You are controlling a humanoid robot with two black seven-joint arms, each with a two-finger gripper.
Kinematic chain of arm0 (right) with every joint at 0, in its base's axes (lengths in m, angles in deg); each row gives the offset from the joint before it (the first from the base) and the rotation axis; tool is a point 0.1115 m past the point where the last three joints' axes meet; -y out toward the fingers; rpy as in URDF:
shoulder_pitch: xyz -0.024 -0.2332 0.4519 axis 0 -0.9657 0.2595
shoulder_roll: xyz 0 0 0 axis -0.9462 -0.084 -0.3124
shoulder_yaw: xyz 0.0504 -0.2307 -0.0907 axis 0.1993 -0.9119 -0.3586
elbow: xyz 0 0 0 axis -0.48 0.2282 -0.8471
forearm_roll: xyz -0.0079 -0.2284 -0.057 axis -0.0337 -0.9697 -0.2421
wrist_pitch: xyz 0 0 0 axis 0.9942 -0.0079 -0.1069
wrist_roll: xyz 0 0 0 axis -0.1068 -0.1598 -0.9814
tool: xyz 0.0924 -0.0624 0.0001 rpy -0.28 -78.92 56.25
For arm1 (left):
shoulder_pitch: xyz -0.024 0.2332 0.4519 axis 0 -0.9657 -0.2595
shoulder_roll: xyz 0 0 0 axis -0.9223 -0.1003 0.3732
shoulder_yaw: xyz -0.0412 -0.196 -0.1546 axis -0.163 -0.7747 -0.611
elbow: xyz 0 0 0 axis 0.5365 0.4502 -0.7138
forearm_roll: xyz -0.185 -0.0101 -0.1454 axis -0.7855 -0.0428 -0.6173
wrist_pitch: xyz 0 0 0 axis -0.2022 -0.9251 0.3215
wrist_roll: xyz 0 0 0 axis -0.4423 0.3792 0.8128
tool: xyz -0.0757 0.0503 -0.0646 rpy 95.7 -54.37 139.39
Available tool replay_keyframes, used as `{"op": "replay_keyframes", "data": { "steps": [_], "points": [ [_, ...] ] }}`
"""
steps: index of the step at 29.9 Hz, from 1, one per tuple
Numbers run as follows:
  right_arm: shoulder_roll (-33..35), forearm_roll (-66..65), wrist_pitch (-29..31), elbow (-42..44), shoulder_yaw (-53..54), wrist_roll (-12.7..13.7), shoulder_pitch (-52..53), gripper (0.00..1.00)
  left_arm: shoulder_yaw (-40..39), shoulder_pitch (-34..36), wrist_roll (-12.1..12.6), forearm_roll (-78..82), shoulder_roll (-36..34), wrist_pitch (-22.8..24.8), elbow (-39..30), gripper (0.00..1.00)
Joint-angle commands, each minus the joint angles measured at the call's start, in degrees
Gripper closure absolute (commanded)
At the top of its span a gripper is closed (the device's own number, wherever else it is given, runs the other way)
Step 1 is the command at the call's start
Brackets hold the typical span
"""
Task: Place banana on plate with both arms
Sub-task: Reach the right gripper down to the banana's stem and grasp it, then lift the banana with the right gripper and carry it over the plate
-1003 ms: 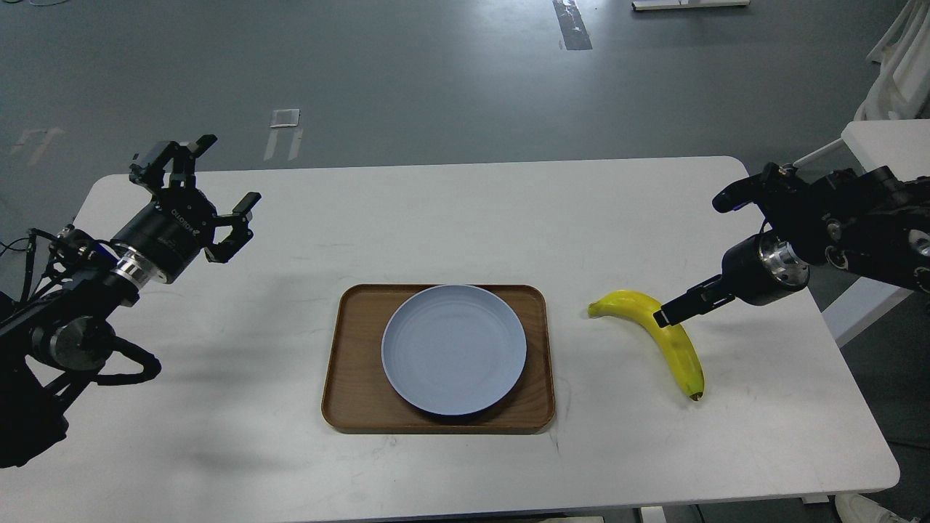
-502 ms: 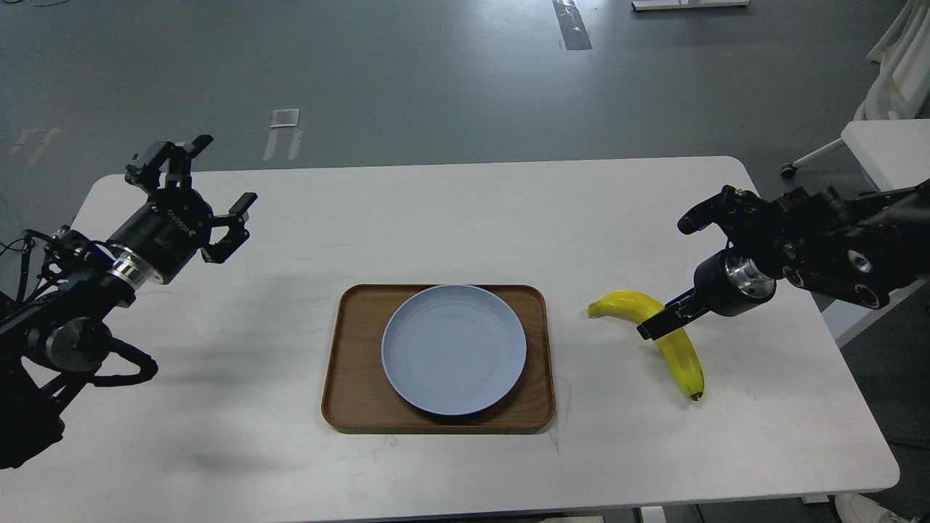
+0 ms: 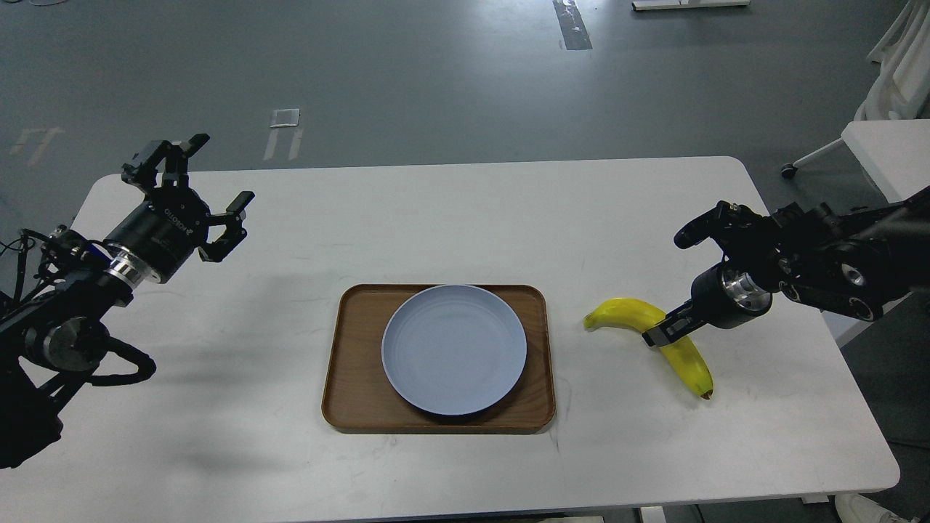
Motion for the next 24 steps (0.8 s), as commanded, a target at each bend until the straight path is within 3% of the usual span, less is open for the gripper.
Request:
{"op": "replay_keyframes", "data": {
  "steps": [1,11,24],
  "points": [
    [0.6,0.0,0.0,0.1,0.0,0.0,0.3,0.9,0.0,0.1,0.1,0.0,0.0,0.0,0.0,0.02],
    [2.3,5.5,0.3,-6.2,2.8,0.0,12.7,0.9,-0.1,0.1,0.1,0.0,-1.1,0.0,0.0,0.02],
    [-20.4,22.8,2.3,-2.0,-0.5,0.0,14.0,0.88,-0.9,0.0,0.0,-0.1,-2.0,0.0,-0.2,0.02]
  ]
}}
